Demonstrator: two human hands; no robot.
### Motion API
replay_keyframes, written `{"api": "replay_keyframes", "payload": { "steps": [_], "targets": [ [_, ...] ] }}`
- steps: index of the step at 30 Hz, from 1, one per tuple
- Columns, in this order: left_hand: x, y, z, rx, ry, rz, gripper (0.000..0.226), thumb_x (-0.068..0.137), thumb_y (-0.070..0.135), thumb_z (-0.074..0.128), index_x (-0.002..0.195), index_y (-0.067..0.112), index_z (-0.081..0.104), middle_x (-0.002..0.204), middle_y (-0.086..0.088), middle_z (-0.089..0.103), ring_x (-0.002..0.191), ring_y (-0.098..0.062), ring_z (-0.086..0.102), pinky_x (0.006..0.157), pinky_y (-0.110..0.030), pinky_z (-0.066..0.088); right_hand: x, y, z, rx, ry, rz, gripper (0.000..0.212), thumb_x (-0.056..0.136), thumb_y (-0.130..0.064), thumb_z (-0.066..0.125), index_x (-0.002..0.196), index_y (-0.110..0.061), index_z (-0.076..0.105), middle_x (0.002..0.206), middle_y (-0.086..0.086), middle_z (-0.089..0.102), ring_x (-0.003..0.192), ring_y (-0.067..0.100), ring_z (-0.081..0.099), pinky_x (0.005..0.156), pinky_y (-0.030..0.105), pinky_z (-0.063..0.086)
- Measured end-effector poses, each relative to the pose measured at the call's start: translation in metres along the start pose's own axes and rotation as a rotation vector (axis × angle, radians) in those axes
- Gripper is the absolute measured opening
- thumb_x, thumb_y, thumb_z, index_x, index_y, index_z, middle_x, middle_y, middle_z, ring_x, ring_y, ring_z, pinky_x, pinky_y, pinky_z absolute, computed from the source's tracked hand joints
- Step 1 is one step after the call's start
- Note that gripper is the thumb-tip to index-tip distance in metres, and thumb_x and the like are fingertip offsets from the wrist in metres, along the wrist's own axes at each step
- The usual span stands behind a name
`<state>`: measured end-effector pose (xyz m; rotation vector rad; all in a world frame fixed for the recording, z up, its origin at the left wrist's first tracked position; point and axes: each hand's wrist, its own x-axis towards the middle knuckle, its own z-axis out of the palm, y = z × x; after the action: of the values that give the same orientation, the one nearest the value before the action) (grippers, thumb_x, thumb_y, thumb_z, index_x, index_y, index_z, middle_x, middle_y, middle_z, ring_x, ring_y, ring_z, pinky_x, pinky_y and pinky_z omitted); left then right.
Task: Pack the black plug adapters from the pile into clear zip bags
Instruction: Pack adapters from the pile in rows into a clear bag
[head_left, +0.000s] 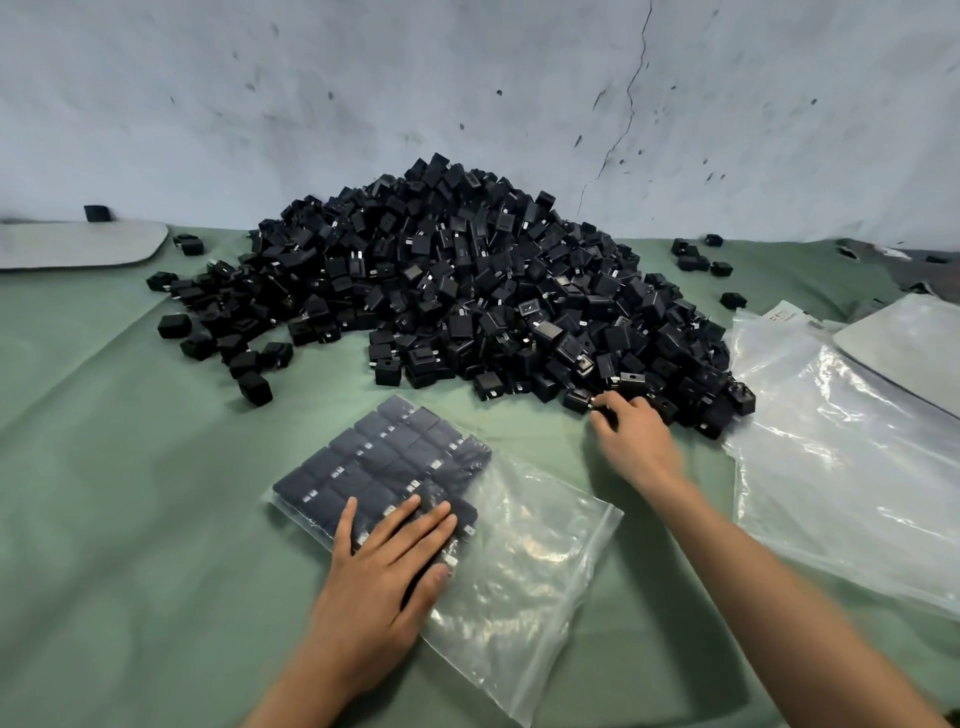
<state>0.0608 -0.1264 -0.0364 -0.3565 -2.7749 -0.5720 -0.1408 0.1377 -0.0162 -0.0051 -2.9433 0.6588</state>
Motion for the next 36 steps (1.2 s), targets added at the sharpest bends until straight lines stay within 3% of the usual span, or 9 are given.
{"api": "replay_keyframes", "payload": {
  "steps": [3,5,12,16,18,22,27,32,36],
  "targets": [
    [0.000,0.001,0.000,-0.014,0.012,0.001,0.061,0.101,0.054,0.012,0.134,0.029,0.057,0.141,0.019,0.048,0.137,-0.004,0.033,0.113,-0.045,0.005,-0.013,-0.007,-0.003,0.358,0.133,0.041,0.011,0.093,-0.019,0.053,0.095,-0.028,0.059,0.076,0.004,0.062,0.072,0.022,0.058,0.069,0.033,0.045],
    [0.001,0.001,0.000,-0.020,0.019,-0.002,0.060,0.100,0.053,0.014,0.134,0.029,0.056,0.141,0.020,0.048,0.138,-0.003,0.031,0.114,-0.045,0.004,-0.029,-0.009,-0.014,0.652,0.114,0.064,0.019,0.090,-0.010,0.053,0.085,-0.028,0.056,0.071,0.005,0.061,0.066,0.019,0.056,0.064,0.031,0.043],
    [0.002,0.000,0.002,-0.024,0.032,0.013,0.065,0.100,0.055,0.008,0.135,0.027,0.055,0.142,0.019,0.046,0.137,0.001,0.024,0.114,-0.047,0.001,-0.087,0.007,-0.052,1.064,0.016,0.075,0.028,0.089,0.003,0.053,0.099,-0.023,0.056,0.073,0.010,0.068,0.060,0.017,0.064,0.057,0.022,0.051],
    [0.002,0.000,0.003,-0.039,0.034,0.002,0.057,0.099,0.051,0.016,0.136,0.029,0.053,0.143,0.020,0.045,0.138,0.002,0.023,0.115,-0.049,0.001,-0.104,0.036,-0.060,0.863,-0.041,0.212,0.011,0.089,-0.001,0.056,0.093,-0.010,0.061,0.058,0.004,0.065,0.049,0.014,0.056,0.049,0.022,0.043],
    [0.001,-0.001,0.003,-0.039,0.036,0.005,0.060,0.100,0.053,0.012,0.136,0.029,0.053,0.143,0.020,0.045,0.138,0.002,0.023,0.114,-0.049,0.001,-0.111,0.046,-0.058,0.630,-0.059,0.215,0.010,0.086,-0.008,0.061,0.088,-0.017,0.064,0.055,-0.001,0.064,0.049,0.010,0.056,0.052,0.025,0.040],
    [0.001,0.000,0.003,-0.028,0.033,0.007,0.063,0.101,0.054,0.008,0.136,0.029,0.054,0.142,0.019,0.046,0.138,0.000,0.025,0.114,-0.048,0.002,-0.118,0.053,-0.054,0.393,-0.049,0.225,0.012,0.082,-0.015,0.068,0.081,-0.026,0.067,0.079,-0.005,0.067,0.077,0.011,0.061,0.061,0.020,0.040],
    [0.001,0.000,0.003,-0.017,0.035,0.008,0.060,0.102,0.051,0.009,0.136,0.029,0.054,0.141,0.019,0.048,0.137,-0.001,0.028,0.113,-0.049,0.005,-0.126,0.060,-0.064,0.438,0.084,0.099,0.015,0.083,-0.011,0.070,0.083,-0.023,0.061,0.095,-0.008,0.064,0.088,0.012,0.059,0.068,0.026,0.041],
    [0.001,-0.001,0.004,-0.014,0.034,0.006,0.060,0.102,0.051,0.010,0.136,0.029,0.054,0.140,0.018,0.048,0.136,-0.001,0.029,0.114,-0.048,0.004,-0.140,0.062,-0.062,0.194,-0.162,-0.093,0.013,0.087,-0.018,0.068,0.088,-0.029,0.075,0.120,-0.008,0.057,0.114,0.015,0.048,0.096,0.029,0.034],
    [0.001,0.000,0.003,-0.016,0.032,0.009,0.059,0.102,0.050,0.010,0.136,0.029,0.053,0.141,0.018,0.048,0.137,-0.002,0.029,0.114,-0.048,0.004,-0.149,0.058,-0.062,0.187,-0.113,-0.102,0.020,0.086,-0.015,0.068,0.098,-0.030,0.075,0.119,-0.001,0.060,0.117,0.021,0.048,0.101,0.034,0.035]
  ]
}}
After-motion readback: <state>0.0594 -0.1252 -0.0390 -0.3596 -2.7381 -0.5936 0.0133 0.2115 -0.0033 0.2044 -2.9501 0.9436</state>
